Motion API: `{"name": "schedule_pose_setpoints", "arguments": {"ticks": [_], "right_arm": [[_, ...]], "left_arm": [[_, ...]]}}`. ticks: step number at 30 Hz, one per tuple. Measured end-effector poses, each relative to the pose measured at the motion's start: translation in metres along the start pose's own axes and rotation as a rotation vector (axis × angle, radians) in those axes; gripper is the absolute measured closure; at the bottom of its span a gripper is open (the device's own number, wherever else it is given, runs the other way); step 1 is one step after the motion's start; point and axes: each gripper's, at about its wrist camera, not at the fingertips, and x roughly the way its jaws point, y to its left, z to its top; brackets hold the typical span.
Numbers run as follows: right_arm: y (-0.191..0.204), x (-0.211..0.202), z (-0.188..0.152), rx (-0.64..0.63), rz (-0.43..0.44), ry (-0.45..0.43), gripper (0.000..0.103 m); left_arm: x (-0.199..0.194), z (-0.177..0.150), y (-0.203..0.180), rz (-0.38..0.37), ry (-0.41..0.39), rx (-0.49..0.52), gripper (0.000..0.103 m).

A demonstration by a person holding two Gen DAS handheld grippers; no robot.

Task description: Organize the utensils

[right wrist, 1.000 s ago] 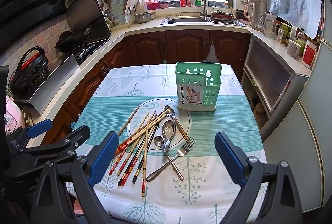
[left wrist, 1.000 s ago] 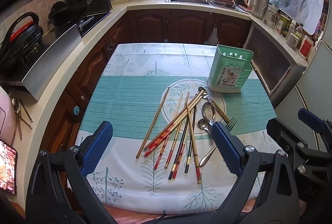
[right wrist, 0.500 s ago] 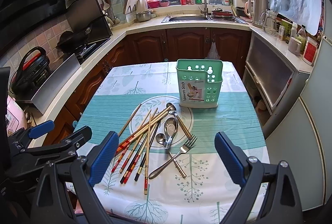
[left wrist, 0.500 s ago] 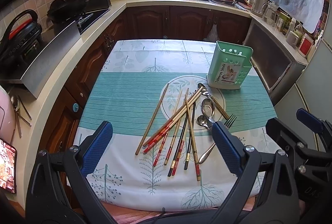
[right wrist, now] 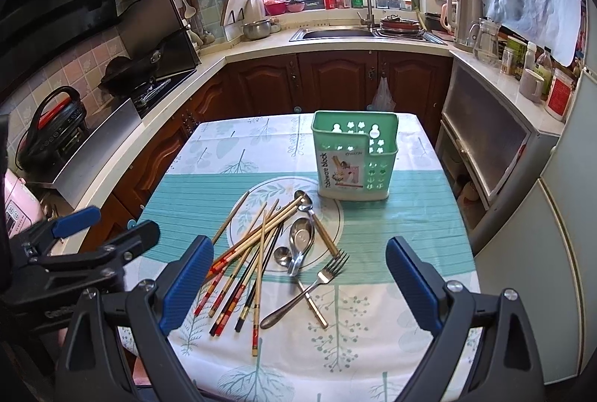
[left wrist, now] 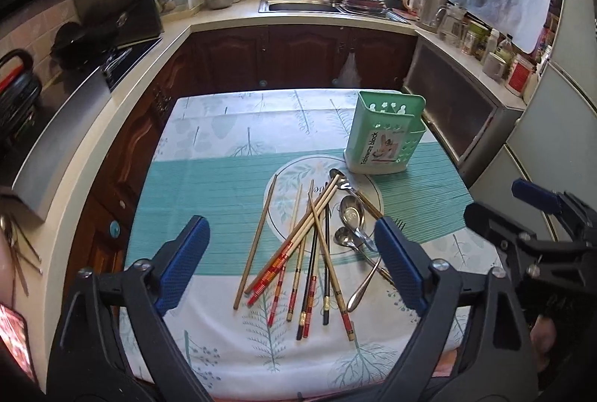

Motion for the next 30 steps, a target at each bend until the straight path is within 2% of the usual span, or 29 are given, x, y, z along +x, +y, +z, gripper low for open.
{"name": "schedule_pose_setpoints", "arguments": {"ticks": [4, 7, 11, 14, 18, 20, 22, 25, 27, 30], "right_arm": [[-0.010, 0.003, 0.019, 0.004, -0.009, 0.002, 0.009], [-0.019, 0.003, 0.044, -0.008, -0.024, -0.018, 0.009], [-0.021, 0.000, 0.067, -0.041, -0.049, -0.054, 0.009], [-0.021, 0.000, 0.082, -0.067, -0.036, -0.070, 0.009], [-0.021, 0.018, 0.090, -0.084, 0.024, -0.031, 0.010], [-0.021, 0.034, 0.092, -0.086, 0.043, 0.013, 0.015], [-0.024, 0.055, 0.093, -0.078, 0.061, 0.069, 0.023], [-0.033, 0.088, 0.089, -0.040, 0.108, 0.155, 0.033], [-0.037, 0.109, 0.084, -0.014, 0.129, 0.205, 0.042], [-0.048, 0.149, 0.070, 0.060, 0.192, 0.317, 0.054]], "left_arm": [[0.003, 0.022, 0.015, -0.009, 0.033, -0.012, 0.018], [0.005, 0.039, 0.026, 0.018, 0.040, -0.007, 0.018], [0.008, 0.060, 0.035, -0.028, 0.058, 0.013, 0.018], [0.018, 0.068, 0.037, -0.056, 0.083, 0.021, 0.018], [0.051, 0.072, 0.033, -0.094, 0.167, 0.042, 0.018], [0.072, 0.067, 0.024, -0.104, 0.186, 0.077, 0.019], [0.095, 0.060, 0.016, -0.114, 0.215, 0.102, 0.023], [0.134, 0.050, 0.006, -0.153, 0.276, 0.118, 0.036], [0.164, 0.042, 0.003, -0.172, 0.318, 0.106, 0.054], [0.204, 0.031, 0.004, -0.221, 0.399, 0.048, 0.068]]}}
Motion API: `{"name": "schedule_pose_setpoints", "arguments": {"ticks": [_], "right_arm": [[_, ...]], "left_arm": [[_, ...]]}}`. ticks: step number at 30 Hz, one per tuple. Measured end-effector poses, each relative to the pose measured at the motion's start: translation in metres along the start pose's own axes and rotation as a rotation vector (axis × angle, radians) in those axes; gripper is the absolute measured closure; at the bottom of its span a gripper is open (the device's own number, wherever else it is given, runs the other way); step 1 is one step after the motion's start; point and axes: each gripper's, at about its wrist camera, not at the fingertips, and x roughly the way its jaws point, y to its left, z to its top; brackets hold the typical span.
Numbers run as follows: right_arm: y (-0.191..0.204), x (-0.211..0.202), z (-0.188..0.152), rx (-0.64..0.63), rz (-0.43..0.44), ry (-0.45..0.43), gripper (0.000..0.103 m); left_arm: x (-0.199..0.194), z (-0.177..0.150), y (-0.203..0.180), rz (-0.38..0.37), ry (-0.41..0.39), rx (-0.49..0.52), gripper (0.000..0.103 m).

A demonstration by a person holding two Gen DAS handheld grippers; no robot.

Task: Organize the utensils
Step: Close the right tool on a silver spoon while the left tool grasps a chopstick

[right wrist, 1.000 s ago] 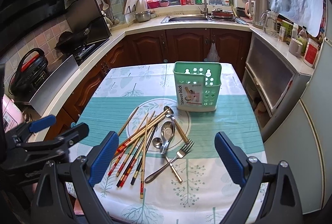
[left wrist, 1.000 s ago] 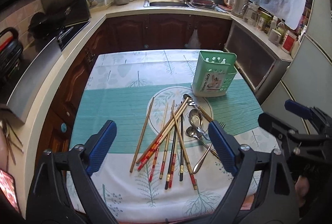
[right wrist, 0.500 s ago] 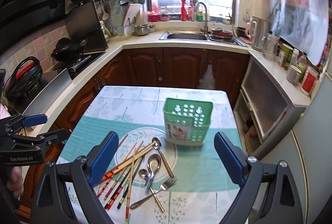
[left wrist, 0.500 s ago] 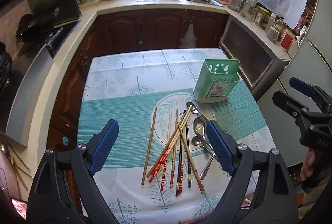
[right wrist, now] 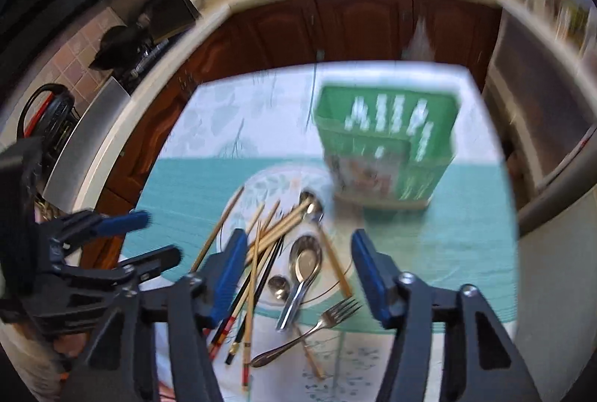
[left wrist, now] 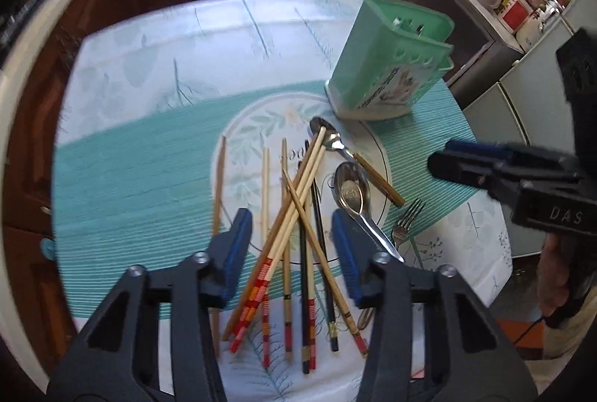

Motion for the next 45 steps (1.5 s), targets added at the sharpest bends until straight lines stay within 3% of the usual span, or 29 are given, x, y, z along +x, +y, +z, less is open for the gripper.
{"name": "schedule_pose_setpoints", "arguments": {"ticks": [4, 10, 19, 24, 30, 38, 45], "right_arm": [[-0.025, 0.053, -0.010, 0.123, 0.106, 0.160, 0.062], [-0.036, 0.100, -0.026, 0.169, 0.100, 0.264, 0.062], [-0.034, 0.125, -0.020, 0.179, 0.108, 0.278, 0.072], [-0.029, 0.134, -0.019, 0.142, 0.081, 0.275, 0.076], [-0.032, 0.136, -0.018, 0.137, 0.066, 0.257, 0.088], [-0.032, 0.136, -0.020, 0.116, 0.062, 0.261, 0.088], [-0.028, 0.131, -0.026, 0.091, 0.064, 0.265, 0.088]], "left_arm": [[0.037, 0.003, 0.008, -0.051, 0.042, -0.060, 0.068], [0.059, 0.006, 0.006, -0.053, 0.073, -0.082, 0.068], [0.078, 0.017, 0.005, -0.044, 0.084, -0.112, 0.069], [0.084, 0.021, 0.006, -0.037, 0.092, -0.117, 0.075], [0.095, 0.024, 0.002, -0.014, 0.115, -0.113, 0.077], [0.110, 0.029, -0.003, 0.015, 0.151, -0.109, 0.078], [0.107, 0.032, -0.008, 0.031, 0.129, -0.116, 0.099]]}}
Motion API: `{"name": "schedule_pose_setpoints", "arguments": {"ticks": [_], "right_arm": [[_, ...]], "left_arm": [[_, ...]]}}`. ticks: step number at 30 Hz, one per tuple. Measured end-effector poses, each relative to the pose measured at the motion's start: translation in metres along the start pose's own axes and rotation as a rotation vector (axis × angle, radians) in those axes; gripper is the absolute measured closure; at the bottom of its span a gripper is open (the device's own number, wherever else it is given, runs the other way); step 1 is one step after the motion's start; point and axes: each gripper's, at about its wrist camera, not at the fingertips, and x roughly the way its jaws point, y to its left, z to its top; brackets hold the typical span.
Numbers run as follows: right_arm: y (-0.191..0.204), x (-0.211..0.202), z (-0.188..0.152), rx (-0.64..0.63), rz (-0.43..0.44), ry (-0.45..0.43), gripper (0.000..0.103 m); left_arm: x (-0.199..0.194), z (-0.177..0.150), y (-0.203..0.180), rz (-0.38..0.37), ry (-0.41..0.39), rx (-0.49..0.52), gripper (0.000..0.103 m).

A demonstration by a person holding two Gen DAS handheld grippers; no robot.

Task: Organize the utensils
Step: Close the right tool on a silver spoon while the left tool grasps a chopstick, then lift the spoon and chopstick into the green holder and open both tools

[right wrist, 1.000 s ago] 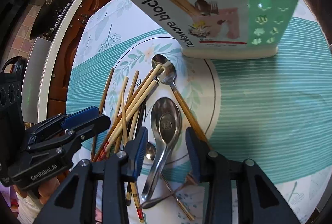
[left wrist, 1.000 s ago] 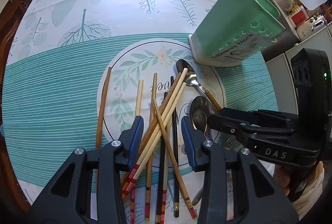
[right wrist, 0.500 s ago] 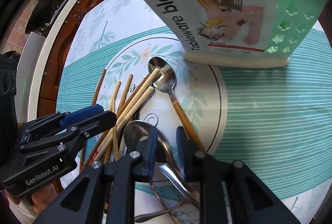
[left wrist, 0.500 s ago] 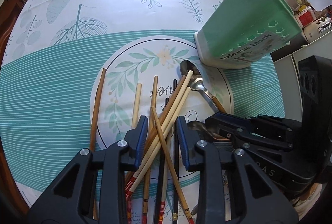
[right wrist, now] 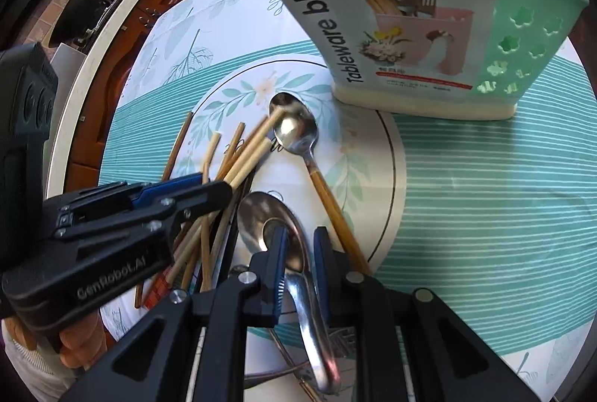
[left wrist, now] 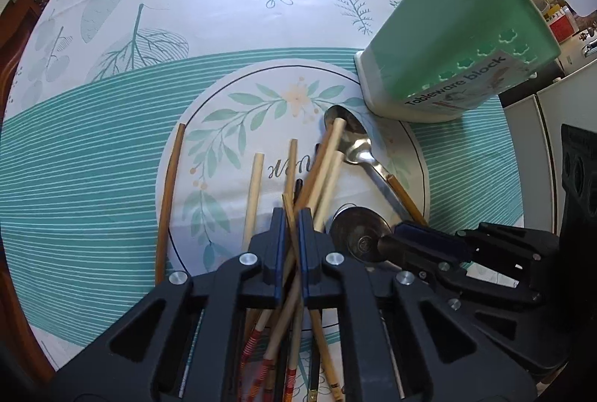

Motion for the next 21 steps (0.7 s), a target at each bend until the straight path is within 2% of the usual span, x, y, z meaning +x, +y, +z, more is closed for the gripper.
{"name": "schedule_pose_setpoints", "arguments": {"ticks": [7, 13, 16, 18, 21], "right_arm": [[0.006, -0.002, -0.003, -0.032, -0.003, 0.000, 0.088], [0.010, -0.001, 0.002, -0.053, -0.004, 0.017, 0.088], [0.012, 0.003, 0.007, -0.071, -0.024, 0.035, 0.081], [0.013, 0.005, 0.011, -0.091, -0.027, 0.038, 0.072], [0.018, 0.006, 0.014, -0.125, -0.043, 0.039, 0.070]], "left_arm": [[-0.018, -0.009, 0.010, 0.001, -0.039, -0.029, 0.101], [-0.055, -0.023, 0.020, -0.023, -0.107, -0.042, 0.101], [-0.076, -0.033, 0.026, -0.050, -0.131, -0.051, 0.101], [-0.085, -0.038, 0.024, -0.060, -0.146, -0.057, 0.101], [-0.098, -0.047, 0.023, -0.085, -0.161, -0.059, 0.101]]}}
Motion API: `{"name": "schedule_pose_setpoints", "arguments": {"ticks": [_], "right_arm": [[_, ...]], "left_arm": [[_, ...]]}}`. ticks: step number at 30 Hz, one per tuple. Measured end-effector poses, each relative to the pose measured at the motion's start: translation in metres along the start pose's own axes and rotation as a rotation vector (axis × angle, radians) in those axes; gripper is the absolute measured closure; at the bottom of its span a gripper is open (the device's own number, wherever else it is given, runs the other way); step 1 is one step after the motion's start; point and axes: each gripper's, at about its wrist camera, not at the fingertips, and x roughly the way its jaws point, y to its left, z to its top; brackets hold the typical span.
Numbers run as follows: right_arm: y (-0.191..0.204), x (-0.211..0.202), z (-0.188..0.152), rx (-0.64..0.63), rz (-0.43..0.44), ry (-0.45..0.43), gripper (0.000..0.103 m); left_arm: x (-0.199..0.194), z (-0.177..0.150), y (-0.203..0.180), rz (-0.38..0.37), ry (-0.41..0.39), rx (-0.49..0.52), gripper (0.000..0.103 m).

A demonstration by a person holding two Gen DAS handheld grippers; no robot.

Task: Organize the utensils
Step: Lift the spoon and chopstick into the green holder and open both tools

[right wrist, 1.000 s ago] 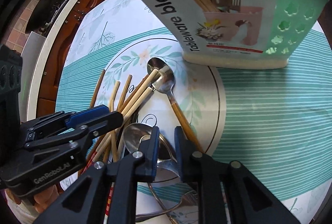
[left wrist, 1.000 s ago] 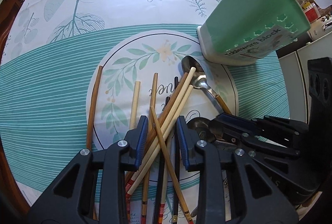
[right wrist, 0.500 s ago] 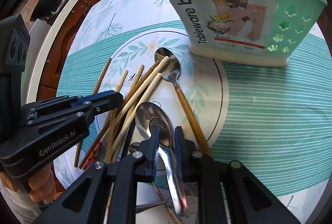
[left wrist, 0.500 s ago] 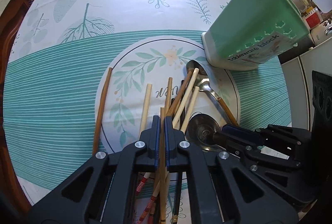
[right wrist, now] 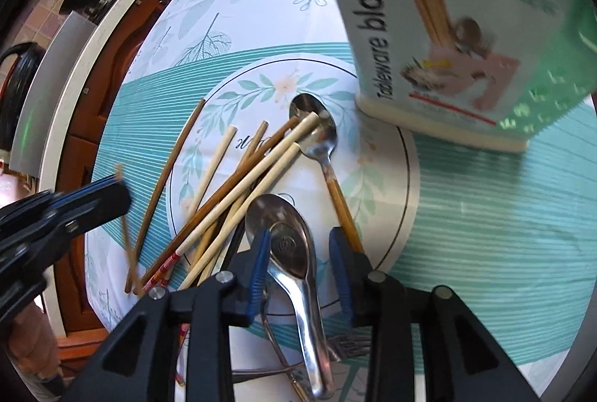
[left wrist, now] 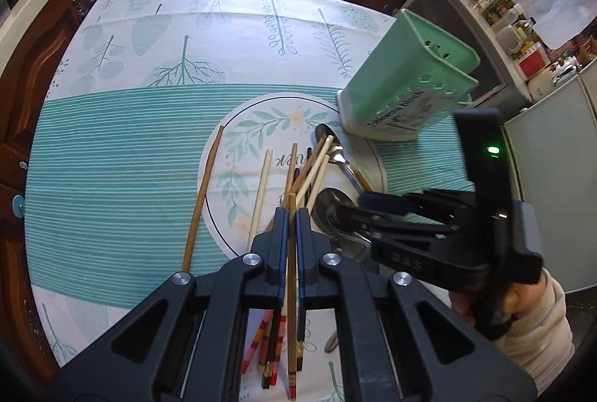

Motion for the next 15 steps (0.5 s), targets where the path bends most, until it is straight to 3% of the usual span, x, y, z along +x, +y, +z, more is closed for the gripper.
{"name": "schedule_pose_setpoints", "arguments": {"ticks": [10, 11, 12, 15], "right_arm": [[0.032, 0.013, 0.003, -0.234, -0.172, 0.020, 0.070], [0.036, 0.014, 0.002, -0.259, -0.191, 0.022, 0.076], [0.039, 0.015, 0.001, -0.280, -0.210, 0.019, 0.093], [0.039, 0.013, -0.003, -0.294, -0.200, 0.016, 0.099]], "left_arm": [[-0.028, -0.014, -0.005, -0.028, -0.026, 0.010, 0.101], [-0.029, -0.015, -0.005, -0.029, -0.028, 0.007, 0.101], [-0.030, -0.016, -0.004, -0.029, -0.030, 0.005, 0.101], [-0.035, -0.018, -0.003, -0.029, -0.043, 0.000, 0.101]]}}
